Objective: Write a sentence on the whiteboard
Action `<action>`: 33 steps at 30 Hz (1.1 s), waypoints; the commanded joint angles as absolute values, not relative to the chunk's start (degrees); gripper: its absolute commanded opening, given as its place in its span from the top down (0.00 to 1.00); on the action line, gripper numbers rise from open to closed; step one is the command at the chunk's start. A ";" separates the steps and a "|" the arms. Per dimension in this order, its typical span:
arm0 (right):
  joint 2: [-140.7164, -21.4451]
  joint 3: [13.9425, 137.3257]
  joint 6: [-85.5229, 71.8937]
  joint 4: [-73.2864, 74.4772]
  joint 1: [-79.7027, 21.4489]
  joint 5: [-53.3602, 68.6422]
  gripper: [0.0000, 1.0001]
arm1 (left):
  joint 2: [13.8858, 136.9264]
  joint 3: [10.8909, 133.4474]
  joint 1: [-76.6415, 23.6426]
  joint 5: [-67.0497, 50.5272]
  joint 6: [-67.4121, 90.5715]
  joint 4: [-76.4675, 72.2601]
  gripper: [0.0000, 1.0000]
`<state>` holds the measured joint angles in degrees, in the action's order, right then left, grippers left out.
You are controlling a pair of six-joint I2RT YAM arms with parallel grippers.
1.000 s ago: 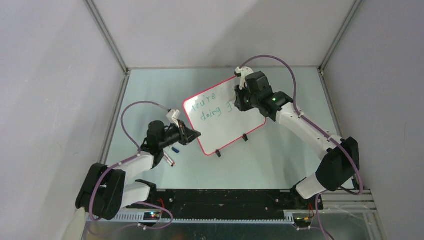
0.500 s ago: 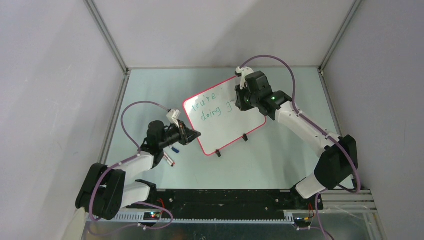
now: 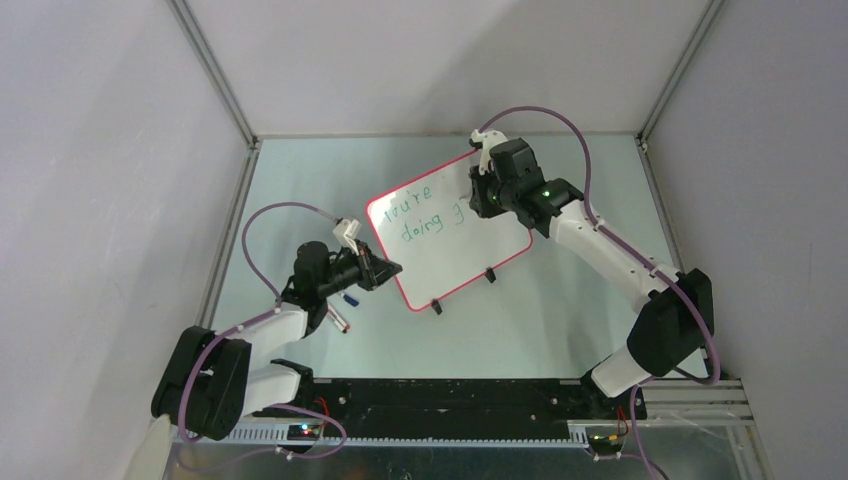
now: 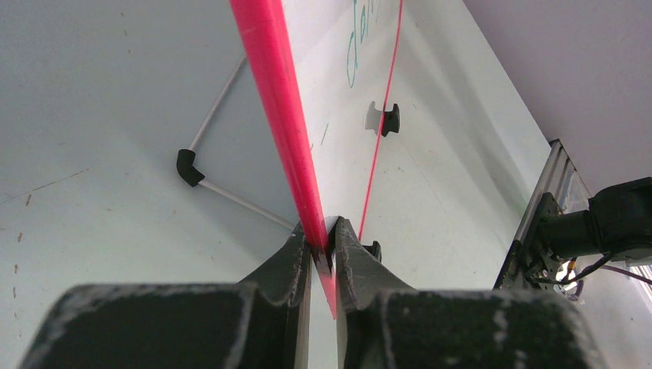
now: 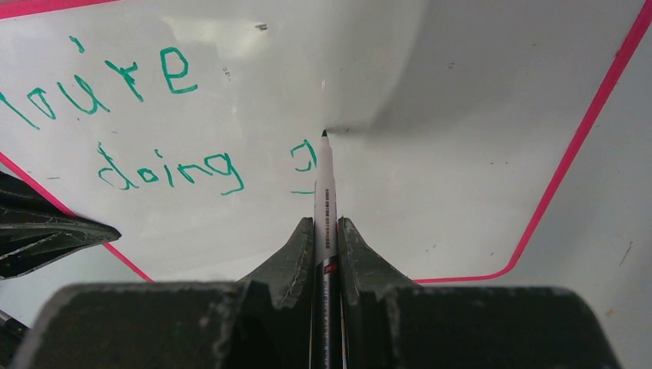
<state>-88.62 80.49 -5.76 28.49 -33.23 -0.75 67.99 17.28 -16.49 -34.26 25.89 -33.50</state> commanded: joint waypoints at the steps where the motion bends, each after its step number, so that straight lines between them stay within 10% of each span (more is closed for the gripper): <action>1: -89.50 83.23 -5.63 27.65 -32.96 -0.77 1.00 | 69.07 17.75 -15.98 -27.31 20.13 -29.75 0.98; 33: -87.21 77.83 -6.03 28.08 -33.19 -1.18 1.00 | 69.17 17.78 -15.92 -27.33 20.13 -29.86 0.98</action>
